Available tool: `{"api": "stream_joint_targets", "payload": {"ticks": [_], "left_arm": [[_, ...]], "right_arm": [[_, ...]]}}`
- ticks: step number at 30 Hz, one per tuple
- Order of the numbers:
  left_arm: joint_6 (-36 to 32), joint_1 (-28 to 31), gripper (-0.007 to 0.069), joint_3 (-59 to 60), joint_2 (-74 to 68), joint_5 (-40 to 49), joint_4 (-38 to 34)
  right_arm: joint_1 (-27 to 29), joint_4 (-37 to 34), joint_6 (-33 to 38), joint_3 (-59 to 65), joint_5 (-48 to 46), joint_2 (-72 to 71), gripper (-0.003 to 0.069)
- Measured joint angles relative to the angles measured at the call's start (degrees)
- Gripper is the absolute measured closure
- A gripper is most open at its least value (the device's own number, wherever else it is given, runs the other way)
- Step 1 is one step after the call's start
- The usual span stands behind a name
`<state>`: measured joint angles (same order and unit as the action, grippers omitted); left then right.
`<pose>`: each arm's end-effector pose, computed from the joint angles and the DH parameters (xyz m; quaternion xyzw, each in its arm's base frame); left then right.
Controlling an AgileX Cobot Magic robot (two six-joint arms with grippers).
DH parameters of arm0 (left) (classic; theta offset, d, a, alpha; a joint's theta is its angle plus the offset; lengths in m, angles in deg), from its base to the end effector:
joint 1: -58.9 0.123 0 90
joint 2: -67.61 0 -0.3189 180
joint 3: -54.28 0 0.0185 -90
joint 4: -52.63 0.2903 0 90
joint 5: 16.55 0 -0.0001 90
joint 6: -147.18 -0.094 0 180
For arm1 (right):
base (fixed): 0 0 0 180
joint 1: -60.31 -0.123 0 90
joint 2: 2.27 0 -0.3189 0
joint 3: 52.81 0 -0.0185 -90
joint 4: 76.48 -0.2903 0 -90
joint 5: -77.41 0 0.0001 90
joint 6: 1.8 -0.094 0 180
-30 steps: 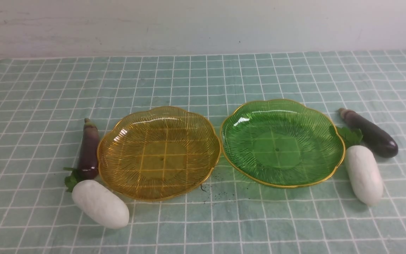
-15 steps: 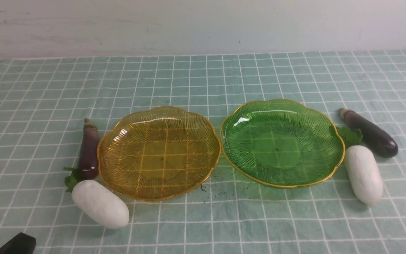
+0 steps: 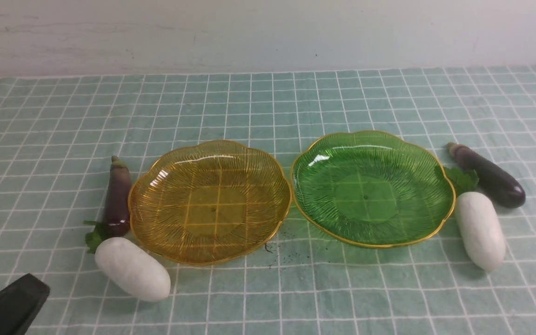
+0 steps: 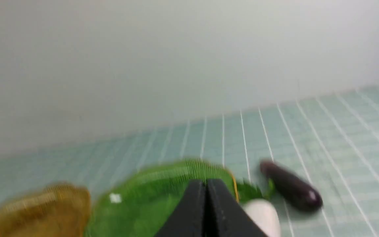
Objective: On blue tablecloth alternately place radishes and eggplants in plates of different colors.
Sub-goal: 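Place the white radish on the plate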
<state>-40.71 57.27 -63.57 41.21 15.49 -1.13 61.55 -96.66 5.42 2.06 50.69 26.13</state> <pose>0.0833 -0.0427 0.2631 -0.1490 0.7898 -0.3735 0.4631 0.0939 0.0126 0.2974 0.0408 0.8097 0.1122 0.5746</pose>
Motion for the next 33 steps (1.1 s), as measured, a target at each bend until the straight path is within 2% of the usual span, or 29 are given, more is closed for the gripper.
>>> {"api": "stream_joint_targets", "payload": {"ticks": [4,8,14,20,26,29,30,31,33], "left_arm": [[-10.31,0.00,0.0631,-5.24,-16.20,13.47,4.20],[-14.97,0.00,0.0631,-8.95,-27.10,20.29,5.40],[-19.01,0.00,0.0631,-11.04,-36.65,21.51,5.63],[-21.64,0.00,0.0631,-11.28,-39.07,20.10,5.68],[-21.80,0.00,0.0631,-11.39,-39.07,19.83,5.68],[-21.85,0.00,0.0631,-11.39,-39.07,19.77,5.68],[-21.85,0.00,0.0631,-11.39,-39.07,19.77,5.68],[-21.85,0.00,0.0631,-11.39,-39.07,19.77,5.68],[-21.85,0.00,0.0631,-11.39,-39.07,19.61,5.68]], "right_arm": [[0.00,4.67,0.26,-5.93,-12.28,18.84,0.0674],[0.00,5.84,-0.37,-12.12,-18.43,32.42,0.0671],[0.00,6.03,-0.57,-21.00,-20.95,48.03,0.0664],[0.00,6.09,-0.57,-31.21,-22.40,61.68,0.0622],[0.00,7.36,-0.57,-37.48,-24.72,70.53,0.0501],[0.00,8.32,-0.57,-38.68,-24.65,73.30,0.0396],[0.00,8.78,-0.57,-38.90,-24.13,74.36,0.0335],[0.00,8.87,-0.57,-38.98,-23.93,74.52,0.0325],[0.00,9.66,-0.57,-39.19,-22.26,76.16,0.0216]]}}
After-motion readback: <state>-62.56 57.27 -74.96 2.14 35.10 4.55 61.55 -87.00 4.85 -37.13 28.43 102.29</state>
